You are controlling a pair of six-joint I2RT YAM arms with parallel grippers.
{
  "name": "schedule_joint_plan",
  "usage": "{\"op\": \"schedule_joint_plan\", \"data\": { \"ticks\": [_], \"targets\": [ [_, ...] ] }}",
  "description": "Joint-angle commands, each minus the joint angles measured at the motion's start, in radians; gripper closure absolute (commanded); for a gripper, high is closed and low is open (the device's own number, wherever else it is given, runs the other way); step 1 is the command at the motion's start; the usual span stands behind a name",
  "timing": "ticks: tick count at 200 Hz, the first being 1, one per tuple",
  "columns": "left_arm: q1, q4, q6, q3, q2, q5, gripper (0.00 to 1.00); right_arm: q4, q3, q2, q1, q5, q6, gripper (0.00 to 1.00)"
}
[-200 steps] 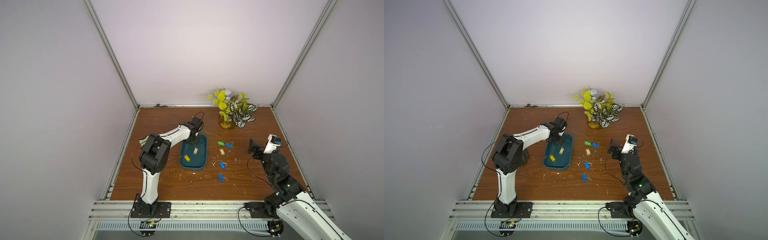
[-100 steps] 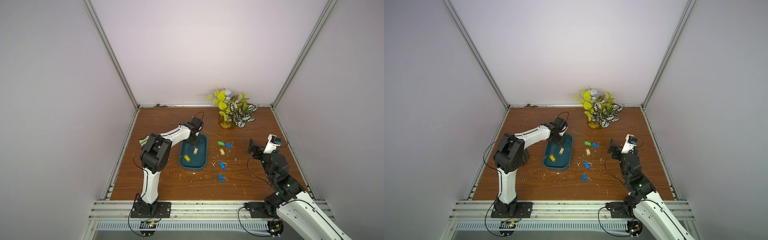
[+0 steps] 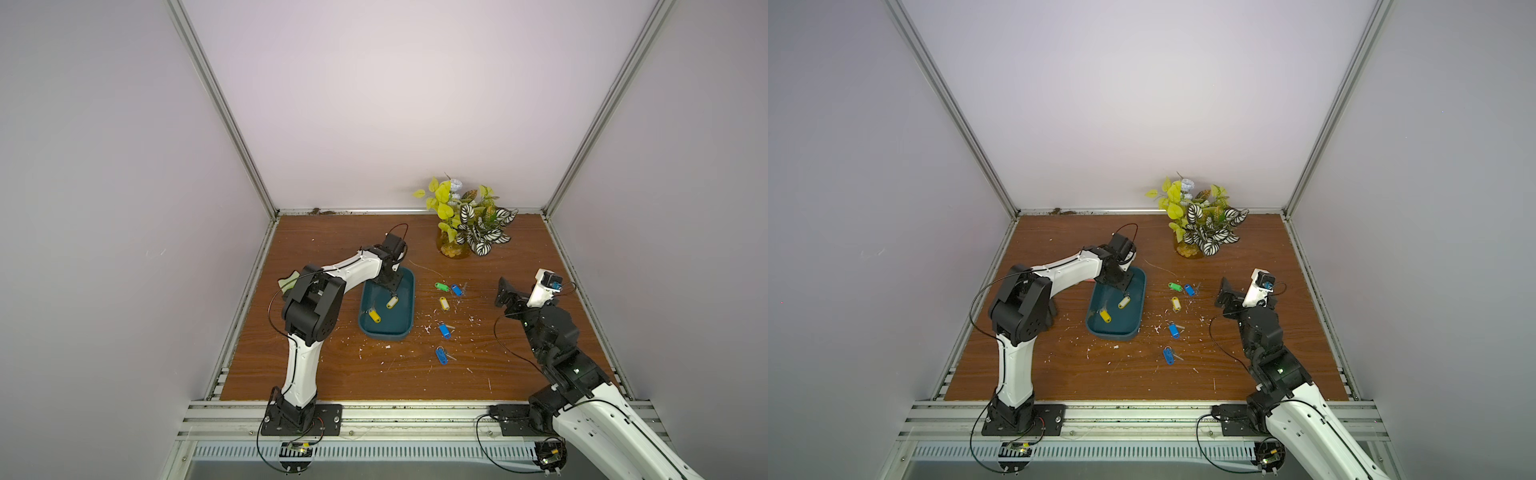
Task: Take the keys out of the storage box
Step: Pick up the key from the storage box.
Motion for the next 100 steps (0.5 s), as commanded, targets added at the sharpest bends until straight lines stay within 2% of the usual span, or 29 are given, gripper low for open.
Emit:
{"op": "schedule_joint_plan", "data": {
  "ticks": [1, 100],
  "targets": [
    [0.009, 0.006, -0.016, -0.016, 0.044, 0.032, 0.68, 0.030, 0.001, -0.005, -0.002, -0.007, 0.015, 0.01],
    [0.009, 0.014, -0.019, -0.038, -0.020, -0.010, 0.92, 0.029, 0.001, -0.006, -0.002, -0.010, 0.020, 0.01]
  ]
}}
